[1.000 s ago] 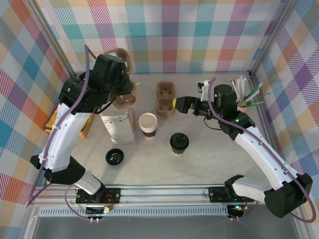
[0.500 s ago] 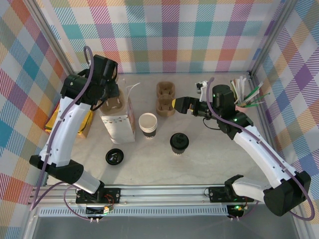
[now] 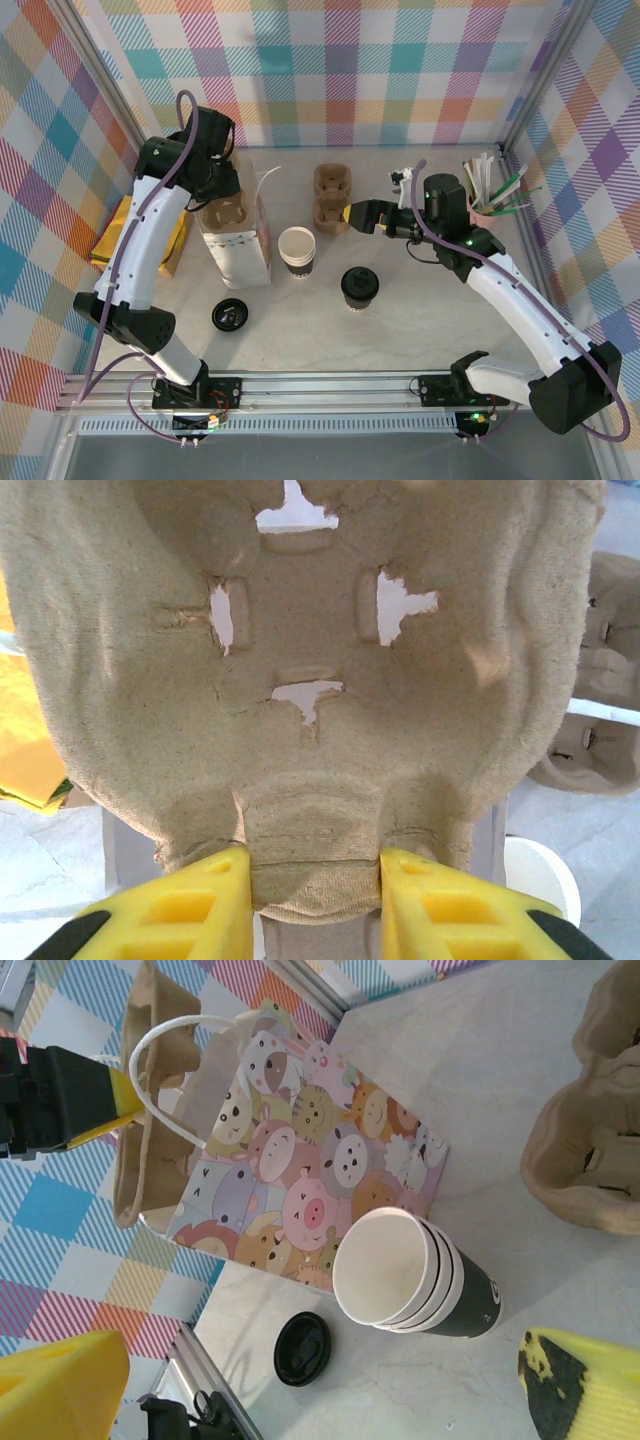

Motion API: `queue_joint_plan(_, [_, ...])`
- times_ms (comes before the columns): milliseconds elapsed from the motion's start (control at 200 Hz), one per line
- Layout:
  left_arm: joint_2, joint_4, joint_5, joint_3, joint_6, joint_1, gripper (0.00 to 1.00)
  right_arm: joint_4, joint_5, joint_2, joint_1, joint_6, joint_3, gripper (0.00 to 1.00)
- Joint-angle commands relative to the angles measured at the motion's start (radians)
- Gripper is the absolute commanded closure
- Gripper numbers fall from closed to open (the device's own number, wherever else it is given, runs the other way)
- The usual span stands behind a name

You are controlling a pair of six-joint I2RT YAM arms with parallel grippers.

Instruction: Pack the takeout coffee

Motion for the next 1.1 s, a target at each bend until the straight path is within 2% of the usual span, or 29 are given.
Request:
queue_joint_plan(0, [0.020,-0.061,0.043,-0.008,0.013,0.011,0.69,0.038,-0.046,0.000,0.005,-0.022,-0.011,0.01])
queue_joint_plan(470, [0.058,-0.104,0.077,-0.051,0.010,0.020,0.69,0.050,-0.068,-0.030,0.005,-0.038,-0.030,0.01])
queue_joint_plan(895, [0.157,-0.153,0.087,0.114,0.028,0.039,0.69,0.059,-0.059,-0.046,0.005,-0.029,-0.056,0.01])
queue_joint_plan(1095, [0.174,-0.153,0.082,0.137,0.033,0.047,0.69,0.057,-0.055,-0.045,0.004,-0.029,-0.058,0.01])
